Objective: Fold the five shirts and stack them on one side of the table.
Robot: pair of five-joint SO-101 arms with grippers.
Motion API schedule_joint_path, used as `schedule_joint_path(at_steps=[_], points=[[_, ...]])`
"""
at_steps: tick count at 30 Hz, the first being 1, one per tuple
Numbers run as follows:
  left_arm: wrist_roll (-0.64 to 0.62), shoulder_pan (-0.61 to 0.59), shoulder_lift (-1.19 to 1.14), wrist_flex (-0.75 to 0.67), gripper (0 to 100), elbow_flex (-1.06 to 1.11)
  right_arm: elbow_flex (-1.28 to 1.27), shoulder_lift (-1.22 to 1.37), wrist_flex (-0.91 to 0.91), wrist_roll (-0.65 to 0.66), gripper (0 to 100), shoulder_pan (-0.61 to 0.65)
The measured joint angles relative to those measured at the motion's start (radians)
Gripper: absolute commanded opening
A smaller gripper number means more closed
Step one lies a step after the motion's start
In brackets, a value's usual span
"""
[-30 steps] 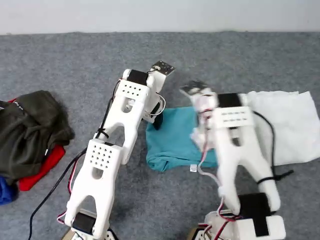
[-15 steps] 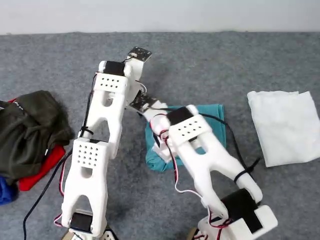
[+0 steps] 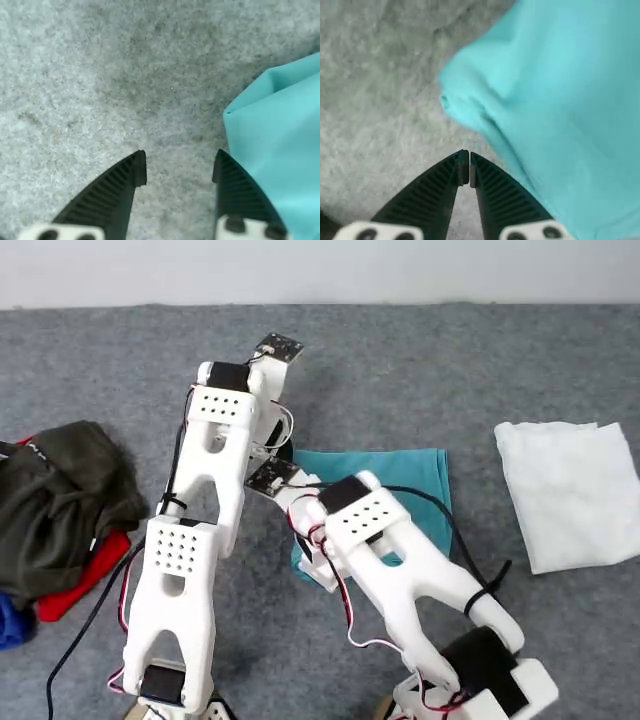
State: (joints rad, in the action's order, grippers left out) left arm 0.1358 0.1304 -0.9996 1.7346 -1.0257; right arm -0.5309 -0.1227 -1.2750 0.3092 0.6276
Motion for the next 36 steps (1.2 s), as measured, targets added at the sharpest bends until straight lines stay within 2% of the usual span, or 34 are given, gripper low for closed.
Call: schedule_joint_path(at_steps=[8,18,22,30,36], points=[[0.0,0.0,0.0,0.0,22,0.0,-0.026,0.086,0.204,-0.002,0.9,0.002],[0.0,0.0,0.0,0.0,22,0.012,-0.012,0.193,0.241,-0.006,0.9,0.028],[0.0,0.0,0.0,0.0,22,0.051,0.003,0.196,0.203,-0.006,0.9,0.038],[0.0,0.0,0.0,0.0,22,0.057,0.06,-0.023,-0.046,-0.006,0.9,0.049],[0.0,-0.008,0.034,0.0,22,0.055,0.055,-0.107,-0.031,-0.005,0.9,0.046]])
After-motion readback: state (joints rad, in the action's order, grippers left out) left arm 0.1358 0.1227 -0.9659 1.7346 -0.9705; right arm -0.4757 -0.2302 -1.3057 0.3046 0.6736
